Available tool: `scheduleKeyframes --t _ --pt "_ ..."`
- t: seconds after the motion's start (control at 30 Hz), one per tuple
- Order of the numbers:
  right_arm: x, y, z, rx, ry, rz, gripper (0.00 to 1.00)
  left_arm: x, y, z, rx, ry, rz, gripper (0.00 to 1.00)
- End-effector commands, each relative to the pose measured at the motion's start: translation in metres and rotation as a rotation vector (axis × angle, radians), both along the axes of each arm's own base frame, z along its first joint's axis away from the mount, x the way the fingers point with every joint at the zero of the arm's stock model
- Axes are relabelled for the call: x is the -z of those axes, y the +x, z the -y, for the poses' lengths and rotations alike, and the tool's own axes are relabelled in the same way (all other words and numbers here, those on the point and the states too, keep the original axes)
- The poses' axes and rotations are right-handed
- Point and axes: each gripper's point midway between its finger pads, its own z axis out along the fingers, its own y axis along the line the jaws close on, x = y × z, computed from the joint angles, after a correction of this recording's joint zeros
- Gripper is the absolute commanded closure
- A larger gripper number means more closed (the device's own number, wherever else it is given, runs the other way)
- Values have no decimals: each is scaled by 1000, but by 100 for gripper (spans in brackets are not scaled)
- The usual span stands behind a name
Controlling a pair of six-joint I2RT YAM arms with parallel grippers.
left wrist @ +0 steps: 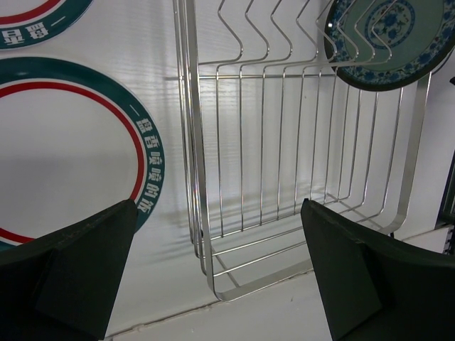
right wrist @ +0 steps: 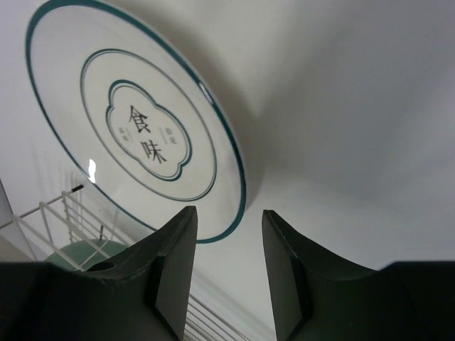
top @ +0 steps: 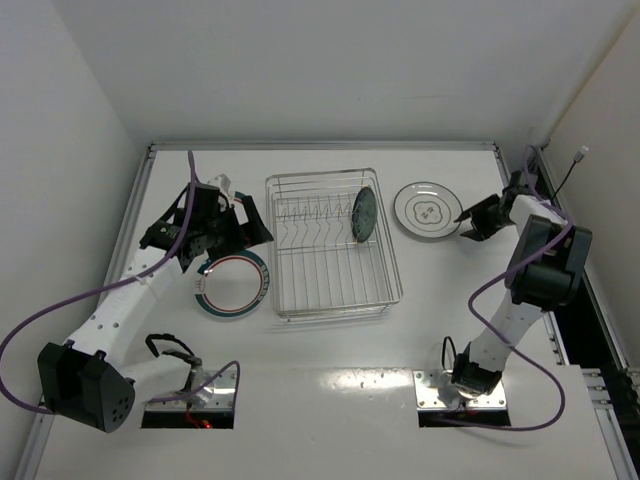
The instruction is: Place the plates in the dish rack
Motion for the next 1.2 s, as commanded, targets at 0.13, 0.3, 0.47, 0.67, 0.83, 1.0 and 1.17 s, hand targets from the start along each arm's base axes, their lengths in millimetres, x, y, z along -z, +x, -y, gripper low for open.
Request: scheduleKeyframes --t 0.13,0.3,0.47,0.67,0.83,1.0,1.17 --pt "28 -1 -7 -72 47 -27 61 1 1 -2 5 8 11 1" --pt "42 8 -17 -102 78 -39 61 3 1 -2 5 8 11 1" --pt "52 13 -22 -111 105 -47 69 4 2 -5 2 14 14 1" --pt "49 24 -24 -118 128 -15 94 9 -1 -6 2 18 -3 1" --pt "-11 50 -16 -134 46 122 100 6 -2 -6 2 16 5 1" --pt "-108 75 -18 -143 -125 270 100 9 -5 -4 15 6 -7 1" --pt "-180 85 -28 -137 -357 332 100 9 -5 -3 45 21 3 1"
